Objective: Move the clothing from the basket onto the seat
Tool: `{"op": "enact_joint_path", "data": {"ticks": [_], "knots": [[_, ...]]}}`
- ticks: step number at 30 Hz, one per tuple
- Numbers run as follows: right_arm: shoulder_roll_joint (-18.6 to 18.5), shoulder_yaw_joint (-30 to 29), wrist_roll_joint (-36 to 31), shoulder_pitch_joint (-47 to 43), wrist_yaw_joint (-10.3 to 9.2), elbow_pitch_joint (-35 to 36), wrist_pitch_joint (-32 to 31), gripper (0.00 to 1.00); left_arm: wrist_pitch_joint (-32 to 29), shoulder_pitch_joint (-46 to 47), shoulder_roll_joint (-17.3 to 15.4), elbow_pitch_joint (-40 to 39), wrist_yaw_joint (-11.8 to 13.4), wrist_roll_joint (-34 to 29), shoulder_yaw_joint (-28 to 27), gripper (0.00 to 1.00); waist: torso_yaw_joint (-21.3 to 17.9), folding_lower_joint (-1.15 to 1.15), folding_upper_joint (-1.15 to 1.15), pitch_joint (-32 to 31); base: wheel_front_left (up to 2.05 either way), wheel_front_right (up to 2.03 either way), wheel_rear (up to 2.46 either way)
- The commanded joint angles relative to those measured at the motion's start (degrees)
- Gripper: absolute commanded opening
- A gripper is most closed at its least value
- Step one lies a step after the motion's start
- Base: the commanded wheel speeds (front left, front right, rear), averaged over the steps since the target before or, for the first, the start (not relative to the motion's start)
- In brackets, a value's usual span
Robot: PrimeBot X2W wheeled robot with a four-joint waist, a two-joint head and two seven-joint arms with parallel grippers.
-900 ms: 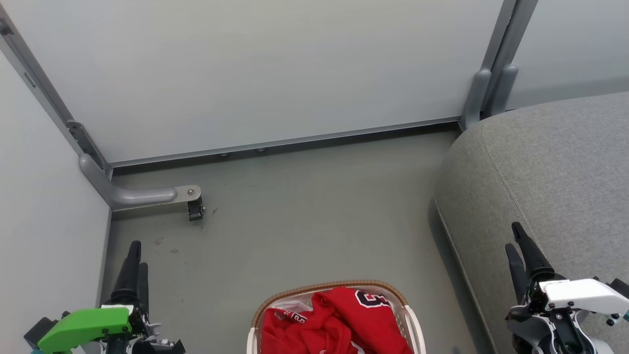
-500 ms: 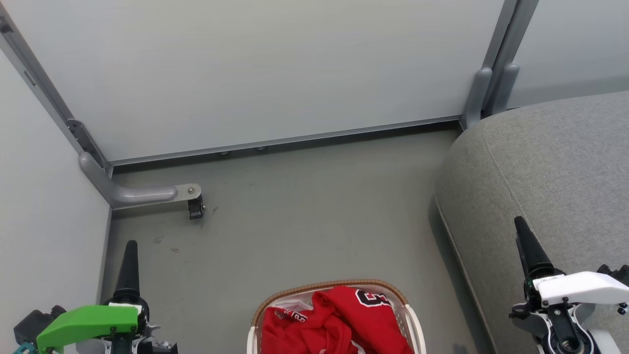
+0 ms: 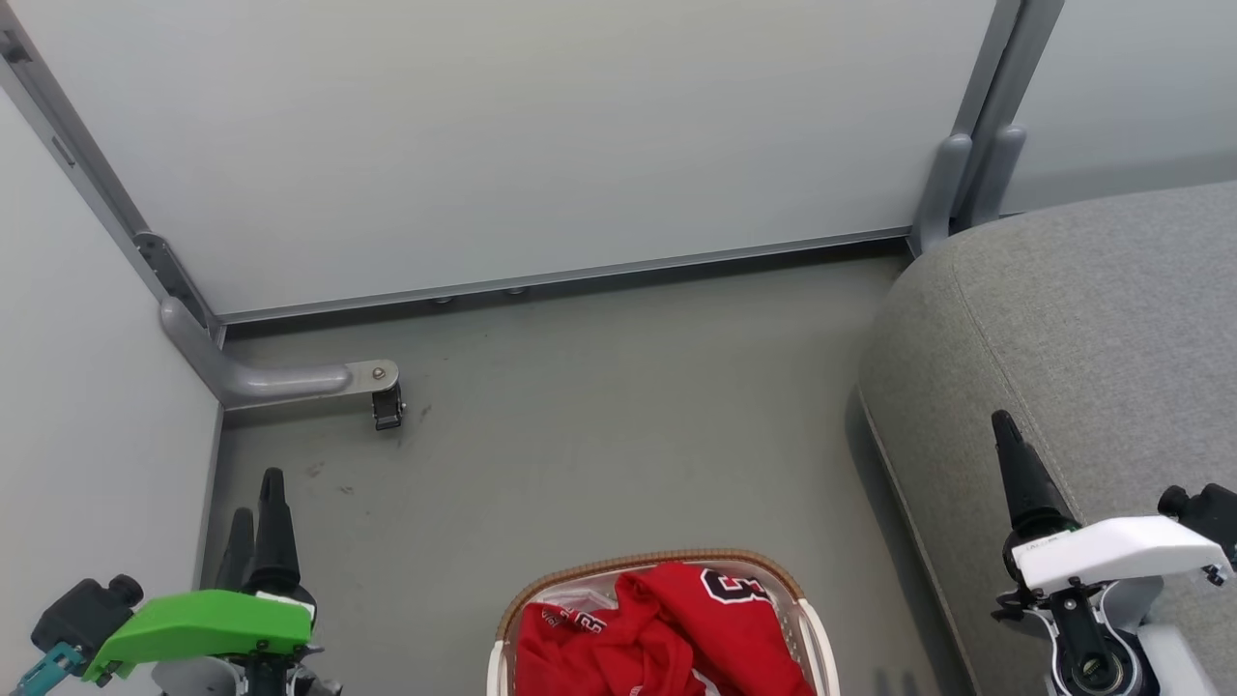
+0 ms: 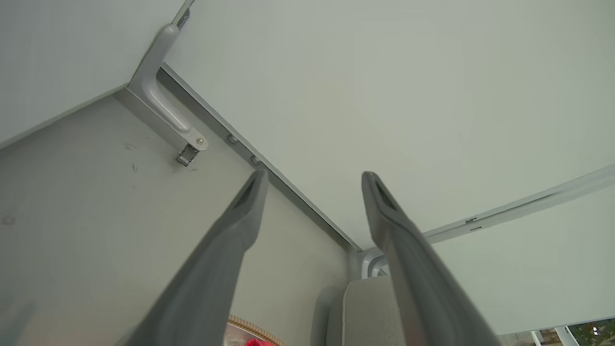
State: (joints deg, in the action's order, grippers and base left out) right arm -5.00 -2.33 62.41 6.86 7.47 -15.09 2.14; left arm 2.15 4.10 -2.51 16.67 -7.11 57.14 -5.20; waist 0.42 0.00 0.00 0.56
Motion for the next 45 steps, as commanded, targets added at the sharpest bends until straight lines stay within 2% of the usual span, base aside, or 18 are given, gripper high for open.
{"op": "enact_joint_path", "data": {"ticks": [1,9,21,45], "knots": [[-0.7,0.4,-2.5,1.8,0.01,1.1,0.8,1.0,0.6,1.5,-0.6,-0.9,-0.3,-3.0,0.4,1.0,0.0,0.0,0.0,0.0,0.0,0.0,0.0],[-1.0,1.9,-9.7,2.3,0.01,0.4,2.3,1.0,2.2,1.8,-1.3,-0.9,-0.2,-11.5,2.5,1.0,0.2,0.0,0.0,0.1,0.0,0.0,0.0],[-1.4,4.4,-20.4,3.2,0.02,-0.7,4.4,1.0,4.3,2.1,-2.2,0.2,0.7,-20.8,5.4,1.0,0.4,0.0,0.0,0.2,0.0,0.0,0.0],[-1.0,5.9,-36.6,3.4,0.02,-4.7,8.0,1.0,7.9,0.6,-3.3,1.1,3.2,-35.1,9.9,1.0,0.8,0.0,0.0,0.1,0.0,0.0,0.0]]}}
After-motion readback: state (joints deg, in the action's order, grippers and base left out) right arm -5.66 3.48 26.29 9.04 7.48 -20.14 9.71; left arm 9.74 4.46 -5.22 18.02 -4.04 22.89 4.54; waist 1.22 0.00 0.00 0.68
